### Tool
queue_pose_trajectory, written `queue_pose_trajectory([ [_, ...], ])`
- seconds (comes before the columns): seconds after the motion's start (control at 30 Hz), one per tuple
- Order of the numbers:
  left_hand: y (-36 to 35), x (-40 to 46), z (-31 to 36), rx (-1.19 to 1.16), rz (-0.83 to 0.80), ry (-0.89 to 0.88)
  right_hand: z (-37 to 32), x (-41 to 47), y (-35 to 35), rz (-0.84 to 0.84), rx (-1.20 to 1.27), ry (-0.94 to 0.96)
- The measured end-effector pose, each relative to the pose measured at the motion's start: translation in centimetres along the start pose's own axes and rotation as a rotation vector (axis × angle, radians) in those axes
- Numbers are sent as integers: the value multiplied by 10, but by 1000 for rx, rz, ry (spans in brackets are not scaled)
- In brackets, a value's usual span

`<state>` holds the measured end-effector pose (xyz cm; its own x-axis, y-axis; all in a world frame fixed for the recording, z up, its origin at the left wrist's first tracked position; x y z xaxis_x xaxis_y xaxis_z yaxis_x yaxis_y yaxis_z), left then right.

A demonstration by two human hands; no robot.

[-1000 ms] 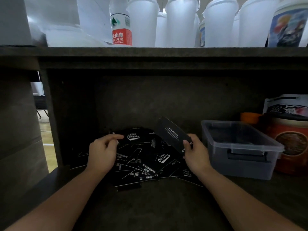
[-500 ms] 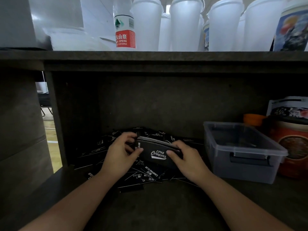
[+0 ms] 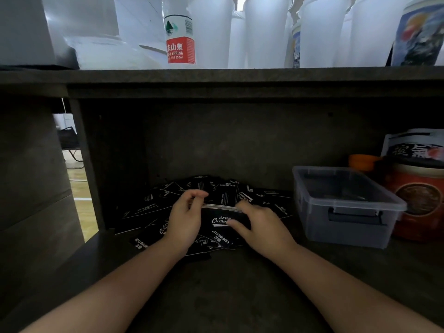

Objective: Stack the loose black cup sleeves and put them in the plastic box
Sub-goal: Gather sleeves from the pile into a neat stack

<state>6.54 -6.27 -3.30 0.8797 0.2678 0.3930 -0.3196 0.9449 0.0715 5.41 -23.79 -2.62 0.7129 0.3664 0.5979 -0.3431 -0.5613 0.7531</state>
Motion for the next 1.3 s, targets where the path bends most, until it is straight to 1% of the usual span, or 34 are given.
queue_pose_trajectory([
  [0.07,10,-1,8,34,75,-41,-19,-4,-1,-58,-67,82],
  [0.13,27,-2,14,50,156,-33,-36,-8,-2,-90,-89,151],
  [0.2,49,-6,15,34,220,20,-42,-6,2,-45,61,136],
  [0.27,77,-14,13,-6,296,66,-28,-3,9,69,200,63],
  [0.33,110,-26,12,-6,380,65,-8,-1,13,171,134,41],
  [0.4,135,-39,12,52,429,18,4,5,11,155,8,33],
  [0.47,146,-48,9,140,413,-22,8,13,4,55,-50,2],
  [0.6,149,-50,1,322,305,-20,0,25,-13,-162,-37,-52],
  [0.8,150,-52,2,449,321,-50,2,29,-27,-320,-56,-137],
  [0.9,150,-53,2,479,329,-47,2,32,-25,-305,-90,-133],
  [1.07,147,-57,9,557,366,-79,-9,28,-27,-342,-378,17],
  [1.13,146,-58,12,582,374,-90,-11,26,-29,-350,-436,47],
  [1.23,146,-58,12,598,370,-83,-13,29,-31,-350,-459,61],
  [1.3,145,-58,13,593,367,-86,-13,32,-29,-336,-397,58],
])
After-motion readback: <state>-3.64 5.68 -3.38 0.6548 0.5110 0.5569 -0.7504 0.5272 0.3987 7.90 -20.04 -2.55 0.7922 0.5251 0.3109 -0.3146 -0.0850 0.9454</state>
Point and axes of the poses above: each hand's wrist, its own x-axis towards the middle knuckle, its own y-axis out of the back of the hand, z = x × y, the point moved 6 cm from there along x, towards the middle knuckle, and after that the axes turned 1 degree about z, right-handed, at the moved point
